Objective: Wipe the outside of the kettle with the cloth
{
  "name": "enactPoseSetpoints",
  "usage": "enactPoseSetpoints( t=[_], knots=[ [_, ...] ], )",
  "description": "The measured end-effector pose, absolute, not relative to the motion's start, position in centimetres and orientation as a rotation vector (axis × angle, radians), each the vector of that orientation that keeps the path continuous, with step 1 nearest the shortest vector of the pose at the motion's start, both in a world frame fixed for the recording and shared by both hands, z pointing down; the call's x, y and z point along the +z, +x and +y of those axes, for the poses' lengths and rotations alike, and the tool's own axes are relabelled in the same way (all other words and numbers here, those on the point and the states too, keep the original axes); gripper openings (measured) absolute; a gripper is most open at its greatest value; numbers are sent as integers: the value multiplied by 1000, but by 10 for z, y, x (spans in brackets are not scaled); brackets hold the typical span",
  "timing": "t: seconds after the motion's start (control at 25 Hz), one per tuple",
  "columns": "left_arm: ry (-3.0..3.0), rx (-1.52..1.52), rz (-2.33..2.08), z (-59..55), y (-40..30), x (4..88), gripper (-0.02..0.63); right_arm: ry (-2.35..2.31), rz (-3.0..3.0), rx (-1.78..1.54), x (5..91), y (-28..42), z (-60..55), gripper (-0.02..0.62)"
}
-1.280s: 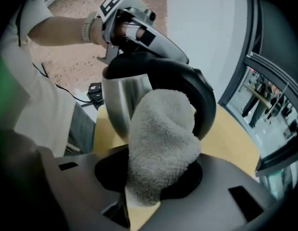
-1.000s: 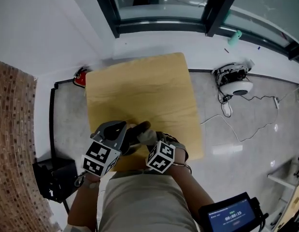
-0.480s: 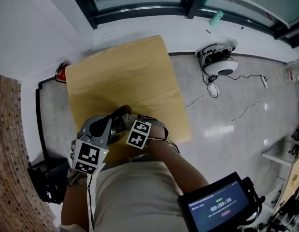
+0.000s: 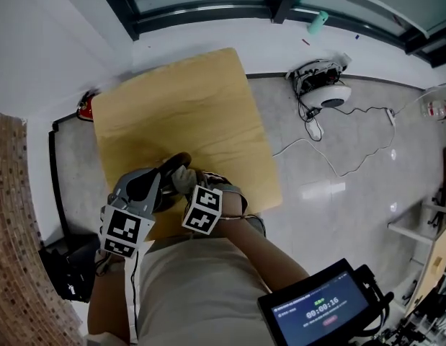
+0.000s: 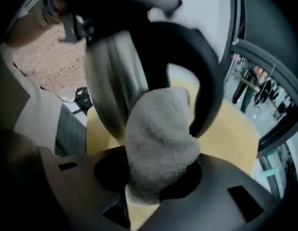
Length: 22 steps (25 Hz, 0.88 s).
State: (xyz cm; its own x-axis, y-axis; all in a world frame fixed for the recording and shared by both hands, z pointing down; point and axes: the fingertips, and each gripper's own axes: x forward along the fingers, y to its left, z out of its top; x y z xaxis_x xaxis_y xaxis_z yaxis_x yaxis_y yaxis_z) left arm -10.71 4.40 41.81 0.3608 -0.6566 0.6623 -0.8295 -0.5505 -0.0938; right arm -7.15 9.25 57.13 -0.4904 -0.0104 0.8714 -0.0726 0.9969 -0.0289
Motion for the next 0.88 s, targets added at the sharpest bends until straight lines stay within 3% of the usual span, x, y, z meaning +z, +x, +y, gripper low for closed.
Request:
enactPoseSetpoints(
  t=[0.08, 0.24, 0.44, 0.6, 0.76, 0.88],
  knots=[
    [2361, 930, -1331, 41, -107, 416, -12, 137, -2180, 34, 539, -76, 85, 141],
    [2365, 947, -1340, 42, -104, 418, -12, 62, -2051, 207, 618, -63, 98, 141],
    [2372, 920, -1357, 38, -102, 418, -12, 208, -2177, 48, 547, -72, 73, 141],
    [2373, 969, -1347, 43, -103, 421, -11, 76, -2047, 163, 609, -66, 82, 140],
    [2383, 912, -1360, 40, -107, 419, -11, 174, -2146, -48, 546, -77, 68, 140],
    [2384, 950, -1347, 45, -109, 423, -11, 84, -2113, 71, 587, -72, 87, 140]
  ],
)
